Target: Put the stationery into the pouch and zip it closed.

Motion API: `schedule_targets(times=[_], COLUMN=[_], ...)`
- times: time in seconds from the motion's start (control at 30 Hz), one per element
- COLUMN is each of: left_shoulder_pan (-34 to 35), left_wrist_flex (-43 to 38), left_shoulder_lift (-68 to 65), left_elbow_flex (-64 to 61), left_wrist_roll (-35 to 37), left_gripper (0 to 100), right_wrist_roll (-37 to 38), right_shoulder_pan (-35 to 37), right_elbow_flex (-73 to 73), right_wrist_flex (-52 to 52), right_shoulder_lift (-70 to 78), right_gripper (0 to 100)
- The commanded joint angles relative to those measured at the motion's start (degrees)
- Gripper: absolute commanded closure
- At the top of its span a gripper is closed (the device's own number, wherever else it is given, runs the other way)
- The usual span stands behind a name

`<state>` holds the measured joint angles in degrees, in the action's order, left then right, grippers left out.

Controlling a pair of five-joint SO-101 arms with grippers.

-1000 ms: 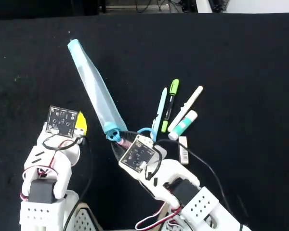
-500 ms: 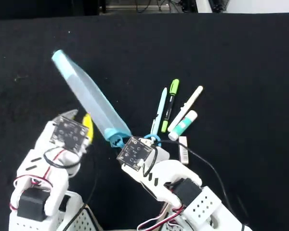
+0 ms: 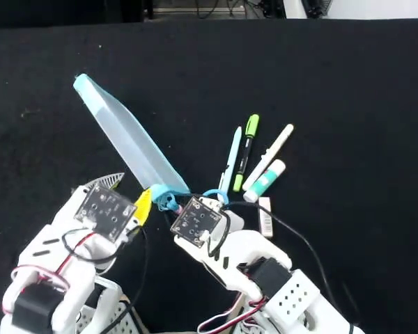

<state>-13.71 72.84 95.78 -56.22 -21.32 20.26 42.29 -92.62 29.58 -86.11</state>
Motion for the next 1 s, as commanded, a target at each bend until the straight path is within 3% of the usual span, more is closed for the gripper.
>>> schedule_targets(times=[0.0, 0.2, 0.37, 0.5, 0.7, 0.97], left_shoulder_pan=[-1.27, -1.98, -7.78, -9.1, -4.62, -4.7], left_wrist_flex=[0.18, 0.53, 7.56, 8.26, 7.91, 0.35], left_shoulder_lift=[-9.58, -24.0, -28.04, -31.12, -32.88, -32.88], left_elbow_flex=[4.18, 13.58, 19.3, 18.42, 17.27, 10.15], left_wrist_roll=[-0.18, 3.25, 2.37, 1.76, -1.23, -0.97], left_gripper=[81, 81, 81, 81, 81, 81], right_wrist_roll=[-0.26, -0.26, -0.26, -0.26, -0.26, -0.26], right_shoulder_pan=[-0.79, -0.79, -0.79, -0.79, -0.79, -0.79], right_elbow_flex=[0.57, 0.57, 0.57, 0.57, 0.57, 0.4], right_wrist_flex=[-1.93, -1.93, -1.93, -1.93, -1.93, -1.93], right_shoulder_lift=[-0.84, -0.84, -0.84, -0.84, -0.84, -0.84], right_gripper=[98.8, 98.8, 98.8, 98.8, 98.8, 98.8])
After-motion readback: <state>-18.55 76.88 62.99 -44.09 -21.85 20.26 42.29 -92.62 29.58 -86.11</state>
